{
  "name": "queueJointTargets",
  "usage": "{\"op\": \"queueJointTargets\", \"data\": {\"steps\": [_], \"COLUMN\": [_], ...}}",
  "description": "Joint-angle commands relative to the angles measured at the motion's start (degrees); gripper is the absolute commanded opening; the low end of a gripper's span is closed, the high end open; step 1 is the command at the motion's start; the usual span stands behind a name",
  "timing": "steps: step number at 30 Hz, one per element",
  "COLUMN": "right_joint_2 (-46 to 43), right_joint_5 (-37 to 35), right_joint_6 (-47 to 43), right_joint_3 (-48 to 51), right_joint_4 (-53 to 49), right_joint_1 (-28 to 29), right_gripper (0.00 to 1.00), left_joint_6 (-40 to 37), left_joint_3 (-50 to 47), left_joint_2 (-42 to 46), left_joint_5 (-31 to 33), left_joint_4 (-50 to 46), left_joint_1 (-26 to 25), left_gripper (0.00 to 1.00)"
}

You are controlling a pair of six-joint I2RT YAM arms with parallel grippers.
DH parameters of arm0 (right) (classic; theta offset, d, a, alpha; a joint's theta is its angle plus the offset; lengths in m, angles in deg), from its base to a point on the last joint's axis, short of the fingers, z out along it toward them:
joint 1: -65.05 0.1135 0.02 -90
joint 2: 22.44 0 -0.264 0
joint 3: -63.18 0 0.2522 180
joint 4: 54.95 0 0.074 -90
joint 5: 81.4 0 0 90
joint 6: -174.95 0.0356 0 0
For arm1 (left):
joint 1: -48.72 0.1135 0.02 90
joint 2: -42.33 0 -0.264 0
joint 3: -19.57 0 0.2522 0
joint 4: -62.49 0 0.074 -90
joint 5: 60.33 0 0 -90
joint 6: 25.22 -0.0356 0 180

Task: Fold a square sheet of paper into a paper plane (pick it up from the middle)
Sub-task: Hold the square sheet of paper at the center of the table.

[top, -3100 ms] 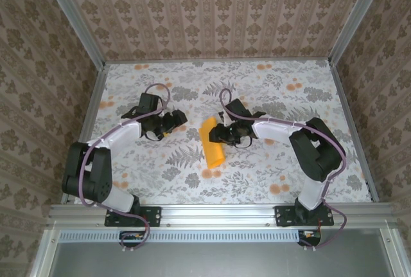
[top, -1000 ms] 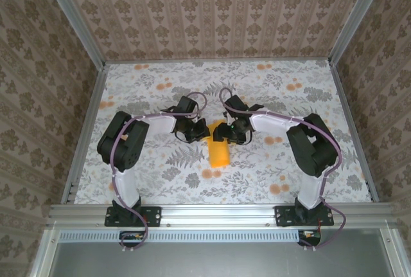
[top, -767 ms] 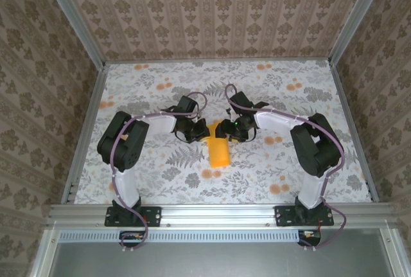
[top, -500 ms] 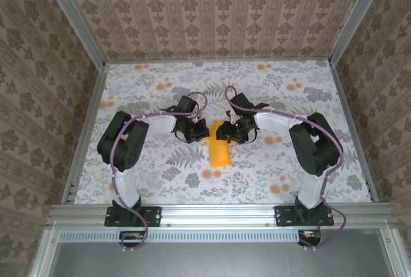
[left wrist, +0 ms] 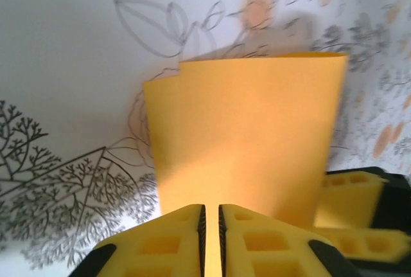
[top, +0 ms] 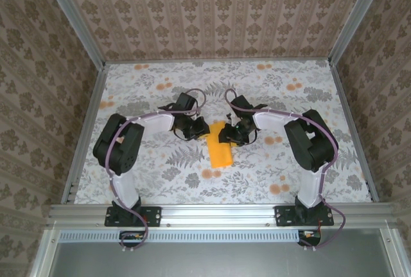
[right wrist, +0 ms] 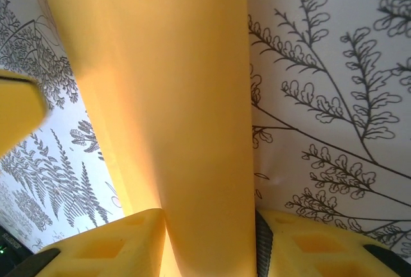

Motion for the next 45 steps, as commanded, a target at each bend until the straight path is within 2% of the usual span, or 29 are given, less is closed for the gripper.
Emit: {"op": "queueJointTargets", "data": {"steps": [1, 7, 15, 30, 45], "right_joint_2": [3.6, 6.0, 8.9, 11.1, 12.8], "right_joint_5": [-4.5, -9.9, -14.1, -15.7, -17.2], "right_joint_6": [-0.9, -1.5, 0.2, -4.2, -3.9], "right_joint_3": [1.2, 0.9, 1.1, -0.9, -1.4], "right_joint_4": [-0.8, -2.4, -1.9, -3.0, -3.9], "right_joint_1": [0.3, 2.2, 4.9, 5.9, 6.2], "right_gripper": [0.42, 0.43, 0.46, 0.50, 0.50], "left_joint_6": [-1.0, 0.8, 1.3, 1.3, 1.8], "left_joint_3": [0.1, -4.1, -8.6, -9.3, -8.3], "left_joint_2": [4.3, 6.5, 9.1, 7.0, 4.1], "left_joint_5": [2.7, 3.9, 6.9, 4.9, 2.3], "left_joint_4": [-1.1, 1.8, 5.7, 8.8, 10.7], "left_joint_1": [0.7, 2.1, 2.7, 3.0, 1.7], "left_gripper": [0.18, 0.22, 0.21, 0.18, 0.15]}}
